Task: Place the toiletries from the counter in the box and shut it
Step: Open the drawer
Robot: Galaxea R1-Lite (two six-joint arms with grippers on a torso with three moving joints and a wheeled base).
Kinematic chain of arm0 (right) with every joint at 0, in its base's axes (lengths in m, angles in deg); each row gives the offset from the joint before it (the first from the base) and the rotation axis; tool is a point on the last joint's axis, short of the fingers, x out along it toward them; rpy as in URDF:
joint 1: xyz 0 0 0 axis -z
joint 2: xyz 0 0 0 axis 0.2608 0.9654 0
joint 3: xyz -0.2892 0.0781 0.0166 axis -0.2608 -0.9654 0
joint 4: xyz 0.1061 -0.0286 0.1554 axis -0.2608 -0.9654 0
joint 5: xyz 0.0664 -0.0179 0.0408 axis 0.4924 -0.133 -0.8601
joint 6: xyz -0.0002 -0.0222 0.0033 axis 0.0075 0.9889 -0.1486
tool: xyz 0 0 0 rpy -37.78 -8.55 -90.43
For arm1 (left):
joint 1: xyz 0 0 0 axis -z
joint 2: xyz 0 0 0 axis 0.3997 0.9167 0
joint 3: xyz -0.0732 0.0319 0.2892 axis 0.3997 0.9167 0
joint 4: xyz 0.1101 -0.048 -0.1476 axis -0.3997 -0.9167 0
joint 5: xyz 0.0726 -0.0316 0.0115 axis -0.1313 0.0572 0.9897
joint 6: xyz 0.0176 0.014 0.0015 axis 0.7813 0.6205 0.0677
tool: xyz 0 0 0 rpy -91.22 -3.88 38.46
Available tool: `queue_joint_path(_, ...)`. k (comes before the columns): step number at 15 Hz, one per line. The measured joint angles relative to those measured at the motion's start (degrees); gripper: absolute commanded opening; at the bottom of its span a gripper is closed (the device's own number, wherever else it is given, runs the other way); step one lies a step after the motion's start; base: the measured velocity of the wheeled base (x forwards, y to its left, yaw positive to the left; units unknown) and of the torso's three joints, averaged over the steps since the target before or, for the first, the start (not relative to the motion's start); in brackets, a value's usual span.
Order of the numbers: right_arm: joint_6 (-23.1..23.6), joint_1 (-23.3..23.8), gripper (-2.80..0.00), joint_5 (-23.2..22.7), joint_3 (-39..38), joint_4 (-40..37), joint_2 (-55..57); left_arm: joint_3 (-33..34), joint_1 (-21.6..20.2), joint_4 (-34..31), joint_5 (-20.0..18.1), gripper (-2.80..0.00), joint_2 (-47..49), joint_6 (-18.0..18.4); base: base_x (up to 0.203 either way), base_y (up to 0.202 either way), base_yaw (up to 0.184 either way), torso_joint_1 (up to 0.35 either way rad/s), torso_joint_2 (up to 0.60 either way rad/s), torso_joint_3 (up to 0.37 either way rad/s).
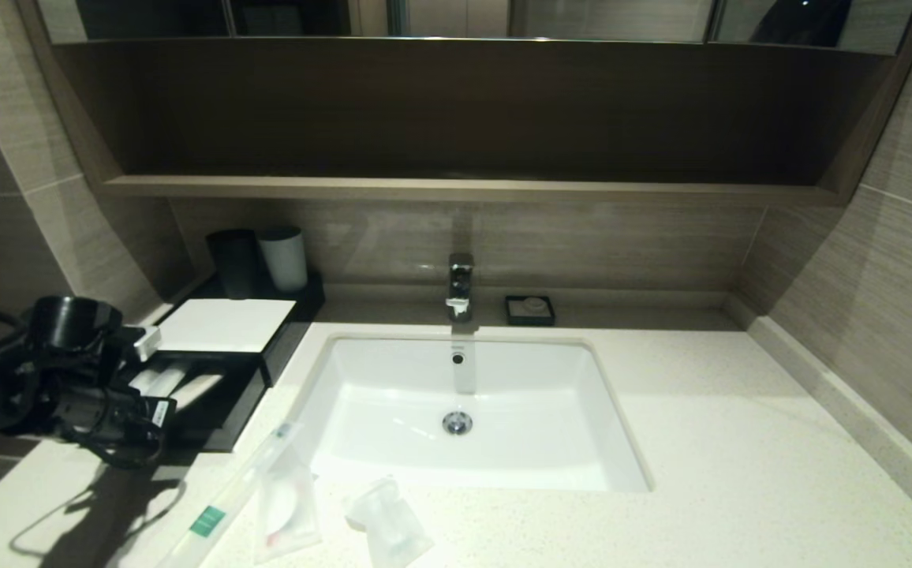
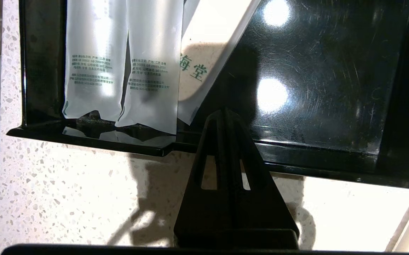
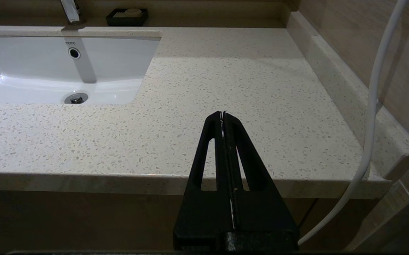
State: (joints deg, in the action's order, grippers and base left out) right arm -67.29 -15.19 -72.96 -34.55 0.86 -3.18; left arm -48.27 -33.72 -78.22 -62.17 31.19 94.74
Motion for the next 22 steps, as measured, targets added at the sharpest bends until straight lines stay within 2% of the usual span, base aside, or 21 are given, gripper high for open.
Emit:
queue_joint_path(6,0.02,0.00,-2.80,0.00,0.00,0.00,0.00,-0.30,-0.02,-3.45,0.05,-2.80,-0.84,1.00,0.000,0.000,0.000,0.000,0.00,0.000)
queue_joint_path(22,0.02,0.00,-2.80,0.00,0.01,0.00,0.00,-0.35,-0.06,-6.13,0.05,-2.80,-2.28,2.60,0.000,0.000,0.000,0.000,0.00,0.000)
